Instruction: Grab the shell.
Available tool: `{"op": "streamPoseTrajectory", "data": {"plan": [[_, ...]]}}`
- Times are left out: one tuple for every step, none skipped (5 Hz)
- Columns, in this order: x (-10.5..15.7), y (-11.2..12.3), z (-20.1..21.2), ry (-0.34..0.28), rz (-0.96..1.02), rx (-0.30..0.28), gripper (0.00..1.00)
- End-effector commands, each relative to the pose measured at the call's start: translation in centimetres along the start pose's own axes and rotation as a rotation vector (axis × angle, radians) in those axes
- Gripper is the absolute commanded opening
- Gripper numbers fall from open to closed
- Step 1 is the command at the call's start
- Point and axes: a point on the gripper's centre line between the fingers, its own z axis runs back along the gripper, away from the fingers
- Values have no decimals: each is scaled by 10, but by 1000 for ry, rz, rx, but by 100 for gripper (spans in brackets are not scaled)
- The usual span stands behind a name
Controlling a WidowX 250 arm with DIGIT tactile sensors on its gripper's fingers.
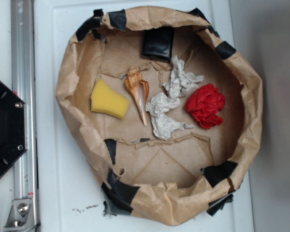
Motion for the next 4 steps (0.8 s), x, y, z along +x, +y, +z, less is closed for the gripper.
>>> {"op": "streamPoseTrajectory", "data": {"plan": [[0, 0, 0, 0, 0, 0, 100], [48, 28, -29, -155, -121, 25, 100], [98, 25, -53, -188, -180, 42, 100], [120, 31, -80, -175, -194, 58, 100]]}}
